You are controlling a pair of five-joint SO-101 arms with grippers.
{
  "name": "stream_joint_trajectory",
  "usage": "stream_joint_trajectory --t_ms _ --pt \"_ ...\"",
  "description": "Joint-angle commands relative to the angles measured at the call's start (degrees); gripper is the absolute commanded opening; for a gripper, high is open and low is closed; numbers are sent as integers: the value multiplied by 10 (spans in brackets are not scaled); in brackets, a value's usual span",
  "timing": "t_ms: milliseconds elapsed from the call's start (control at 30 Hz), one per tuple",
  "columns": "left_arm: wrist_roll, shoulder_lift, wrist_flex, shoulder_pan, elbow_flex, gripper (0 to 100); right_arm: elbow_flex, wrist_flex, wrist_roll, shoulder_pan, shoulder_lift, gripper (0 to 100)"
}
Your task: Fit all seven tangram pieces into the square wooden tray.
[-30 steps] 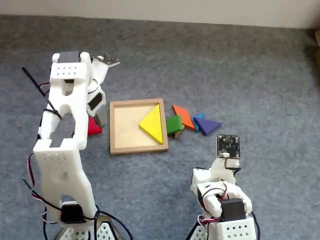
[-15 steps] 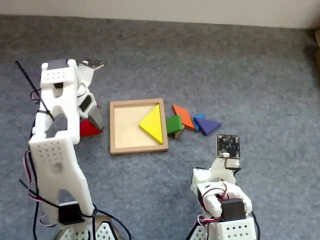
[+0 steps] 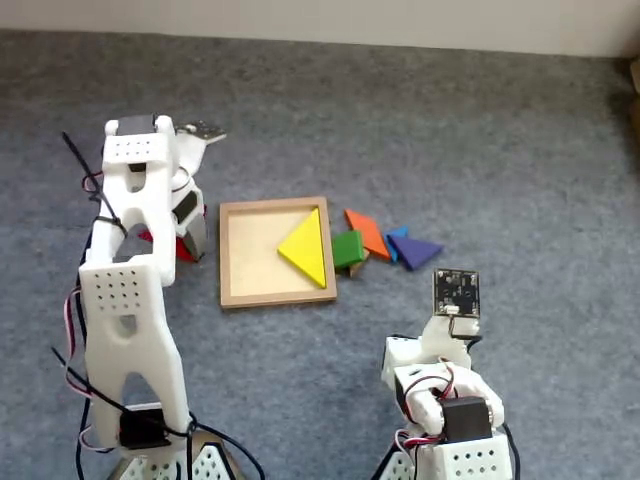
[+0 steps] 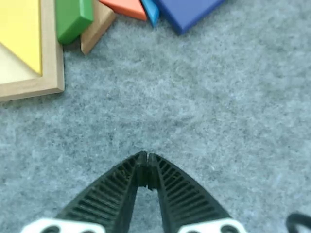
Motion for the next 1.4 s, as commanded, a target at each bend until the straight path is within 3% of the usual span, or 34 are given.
stream_joint_trajectory --t_ms 0,233,433,867,1167,1367 --pt "13 0 10 29 -8 154 58 3 6 7 -8 22" --pt "50 -88 11 38 4 82 58 3 6 7 -8 22" --pt "54 -206 11 51 84 17 58 3 6 7 -8 22" --pt "105 -411 9 146 246 4 58 3 6 7 -8 22" --pt "164 -434 5 238 249 4 58 3 6 7 -8 22" --pt "195 -387 -88 270 278 4 58 3 6 7 -8 22"
